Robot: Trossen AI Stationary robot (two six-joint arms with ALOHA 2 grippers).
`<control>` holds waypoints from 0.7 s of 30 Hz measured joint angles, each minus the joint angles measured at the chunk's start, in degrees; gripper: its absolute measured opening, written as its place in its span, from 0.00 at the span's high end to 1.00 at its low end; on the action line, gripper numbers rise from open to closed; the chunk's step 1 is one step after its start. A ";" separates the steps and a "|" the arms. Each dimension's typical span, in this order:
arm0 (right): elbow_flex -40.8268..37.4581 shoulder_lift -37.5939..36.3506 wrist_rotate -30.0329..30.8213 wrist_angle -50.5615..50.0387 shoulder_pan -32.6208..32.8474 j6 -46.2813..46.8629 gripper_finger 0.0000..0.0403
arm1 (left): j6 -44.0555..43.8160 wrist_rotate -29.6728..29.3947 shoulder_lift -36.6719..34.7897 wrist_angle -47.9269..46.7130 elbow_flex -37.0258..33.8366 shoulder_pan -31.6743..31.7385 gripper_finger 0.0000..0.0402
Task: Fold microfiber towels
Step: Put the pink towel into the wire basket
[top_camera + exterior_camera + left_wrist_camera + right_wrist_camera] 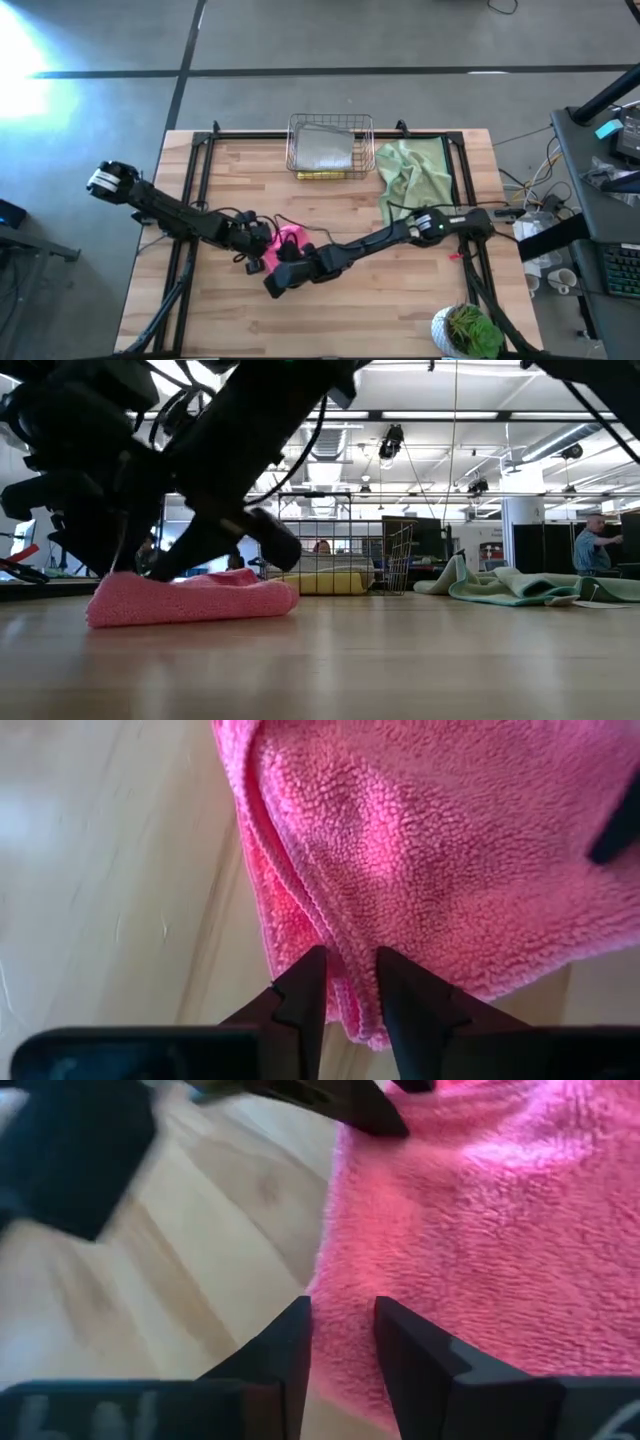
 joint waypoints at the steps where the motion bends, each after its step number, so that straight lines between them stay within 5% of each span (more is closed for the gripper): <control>1: 1.45 1.04 -0.05 -1.11 0.00 0.40 0.74 | 0.02 -0.04 0.09 0.00 0.00 0.01 0.81; 21: 6.55 4.54 -5.61 -6.04 0.20 0.84 0.74 | 1.38 1.21 -2.89 -0.64 0.20 0.22 0.81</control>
